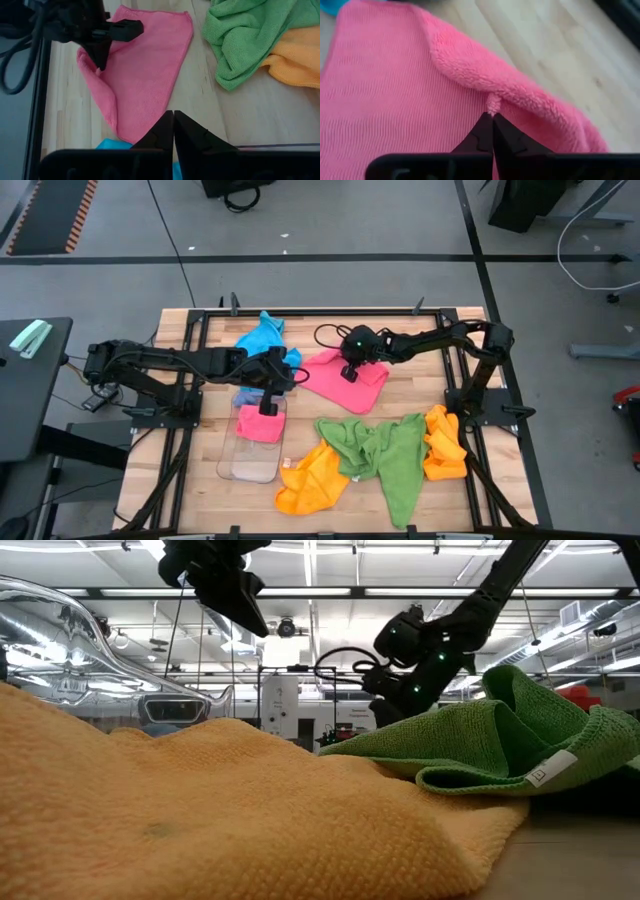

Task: Fold microfiber towels
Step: Fold the pink microfiber cloth

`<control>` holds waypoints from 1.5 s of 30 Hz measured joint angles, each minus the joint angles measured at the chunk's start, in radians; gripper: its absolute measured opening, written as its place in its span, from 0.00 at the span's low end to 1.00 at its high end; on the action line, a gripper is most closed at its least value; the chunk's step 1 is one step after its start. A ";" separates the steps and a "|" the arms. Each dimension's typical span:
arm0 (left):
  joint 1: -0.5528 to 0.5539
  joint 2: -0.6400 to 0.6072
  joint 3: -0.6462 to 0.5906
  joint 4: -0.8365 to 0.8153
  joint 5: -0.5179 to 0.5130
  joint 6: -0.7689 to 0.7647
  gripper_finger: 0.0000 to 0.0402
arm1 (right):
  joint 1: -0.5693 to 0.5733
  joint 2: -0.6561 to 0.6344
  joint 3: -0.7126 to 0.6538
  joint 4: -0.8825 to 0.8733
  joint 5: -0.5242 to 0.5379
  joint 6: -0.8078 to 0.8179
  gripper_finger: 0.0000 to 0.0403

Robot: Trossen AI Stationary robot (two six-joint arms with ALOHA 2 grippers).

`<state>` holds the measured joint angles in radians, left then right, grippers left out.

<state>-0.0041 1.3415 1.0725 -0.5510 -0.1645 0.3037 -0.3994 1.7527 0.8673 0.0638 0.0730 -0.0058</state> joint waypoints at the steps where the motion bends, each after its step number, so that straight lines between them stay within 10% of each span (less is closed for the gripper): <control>1: 0.000 0.000 0.000 0.000 0.000 0.006 0.04 | -0.004 0.000 0.013 -0.010 0.007 -0.011 0.01; 20: -0.002 0.000 0.000 -0.028 0.000 0.109 0.04 | -0.126 -0.001 0.239 -0.160 -0.062 -0.202 0.01; 45: -0.005 -0.001 0.001 -0.032 0.000 0.065 0.03 | 0.100 0.137 0.238 0.041 -0.141 -0.170 0.01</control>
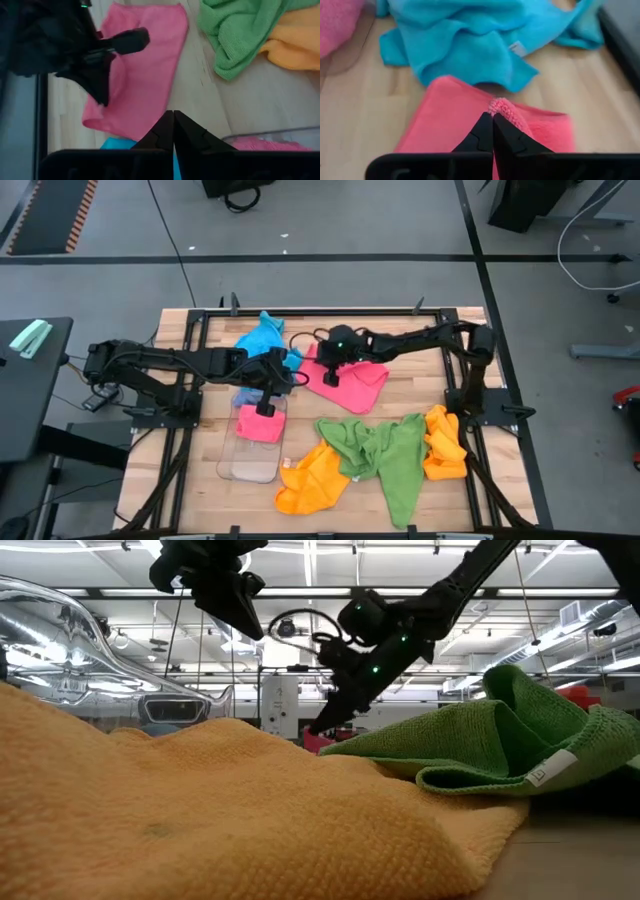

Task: Fold microfiber towels
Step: Fold the pink microfiber cloth

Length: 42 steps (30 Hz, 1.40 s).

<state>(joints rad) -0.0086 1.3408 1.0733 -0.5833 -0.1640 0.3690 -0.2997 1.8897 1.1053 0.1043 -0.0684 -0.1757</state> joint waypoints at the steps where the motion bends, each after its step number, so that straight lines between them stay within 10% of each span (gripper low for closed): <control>1: 0.000 0.000 0.000 0.003 0.000 -0.002 0.03 | 0.007 0.016 0.000 0.020 -0.003 0.009 0.01; 25: 0.000 0.001 0.000 0.000 0.000 -0.062 0.07 | 0.106 0.224 0.101 0.165 -0.012 0.007 0.08; 42: 0.001 0.001 0.000 0.060 0.000 -0.105 0.04 | 0.077 0.186 0.099 0.071 -0.045 0.048 0.33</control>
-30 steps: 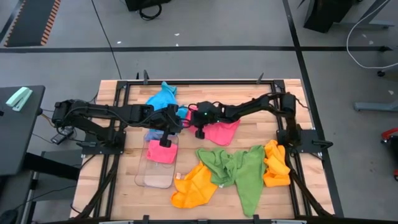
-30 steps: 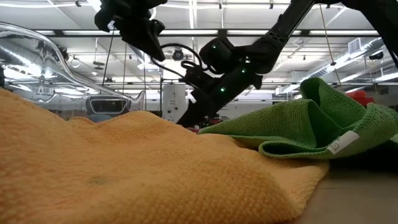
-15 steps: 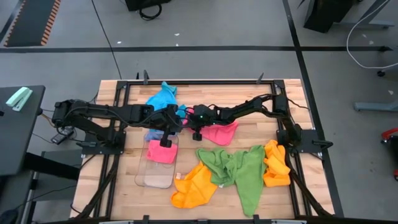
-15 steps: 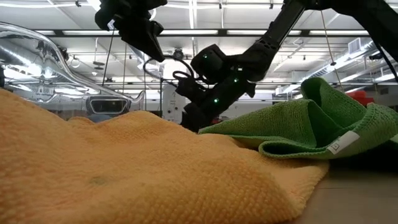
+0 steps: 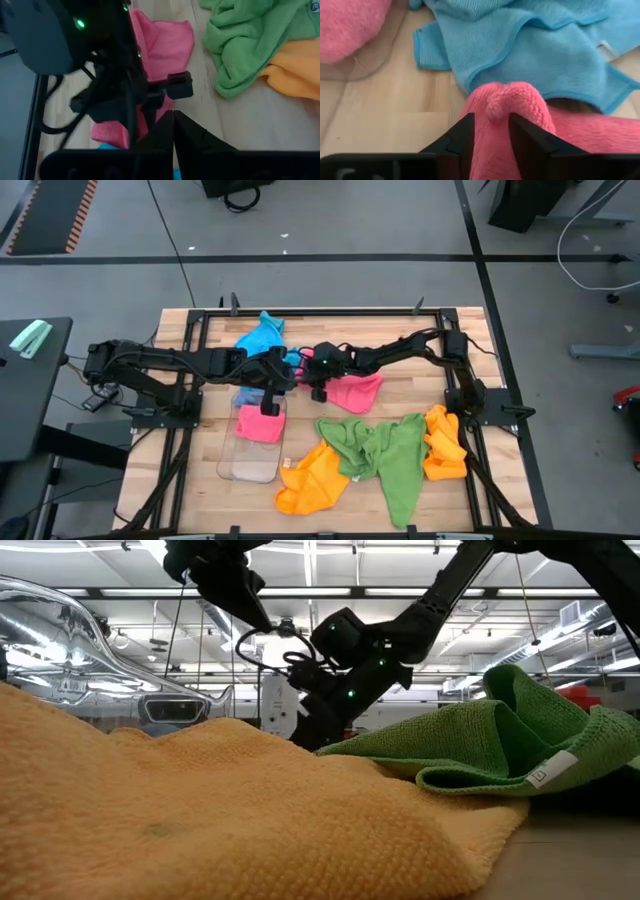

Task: Fold microfiber towels
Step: Fold the pink microfiber cloth

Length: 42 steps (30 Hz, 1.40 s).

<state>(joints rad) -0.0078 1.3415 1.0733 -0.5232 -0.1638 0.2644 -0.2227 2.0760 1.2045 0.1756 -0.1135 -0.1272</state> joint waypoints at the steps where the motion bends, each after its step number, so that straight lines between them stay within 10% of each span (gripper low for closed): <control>1: 0.000 0.000 0.000 0.000 0.000 -0.006 0.05 | 0.000 -0.007 0.000 -0.013 0.000 0.000 0.34; 42: 0.005 0.000 -0.001 0.087 0.000 -0.096 0.05 | 0.015 -0.245 0.000 -0.653 0.000 -0.081 0.36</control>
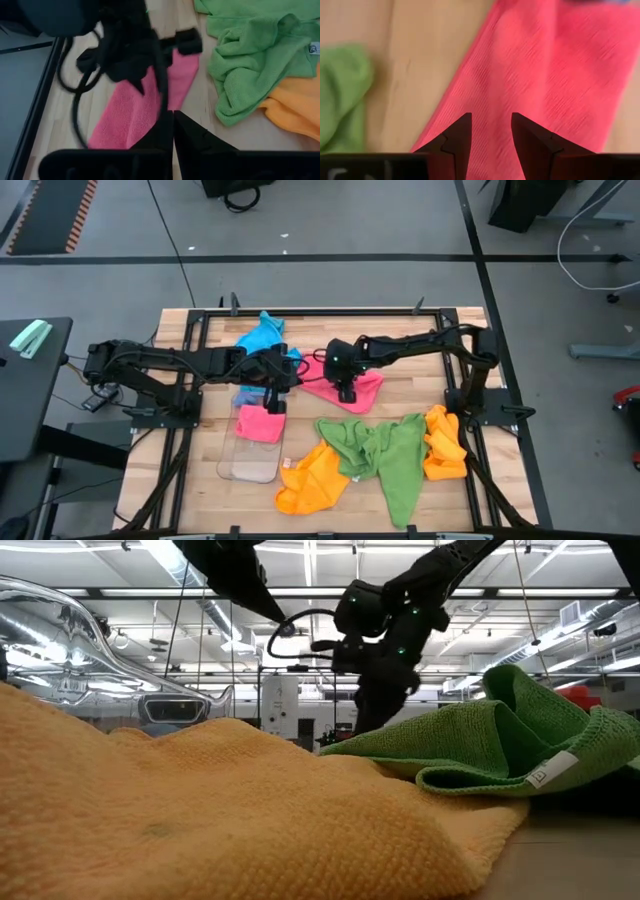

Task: Fold microfiber towels
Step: Fold the pink microfiber cloth

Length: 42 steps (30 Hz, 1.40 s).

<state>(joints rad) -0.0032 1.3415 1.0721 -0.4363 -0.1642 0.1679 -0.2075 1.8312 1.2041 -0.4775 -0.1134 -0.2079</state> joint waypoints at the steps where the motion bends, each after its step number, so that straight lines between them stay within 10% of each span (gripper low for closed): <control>1: 0.000 0.000 0.000 -0.001 0.000 0.000 0.06 | 0.009 -0.007 0.000 -0.033 0.000 -0.002 0.36; 10: 0.000 0.000 0.000 -0.003 0.000 0.000 0.07 | 0.096 -0.191 -0.175 -0.069 0.096 0.023 0.36; 29: 0.000 0.107 0.001 0.136 0.000 0.130 0.05 | 0.340 -0.324 -0.520 0.073 0.710 -0.104 0.36; 42: 0.000 0.105 0.000 0.152 0.000 0.160 0.06 | 0.324 -0.298 -0.557 0.269 0.726 -0.254 0.26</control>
<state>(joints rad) -0.0029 1.4467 1.0718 -0.2839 -0.1646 0.3280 0.1163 1.5330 0.6467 -0.2083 0.6130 -0.4624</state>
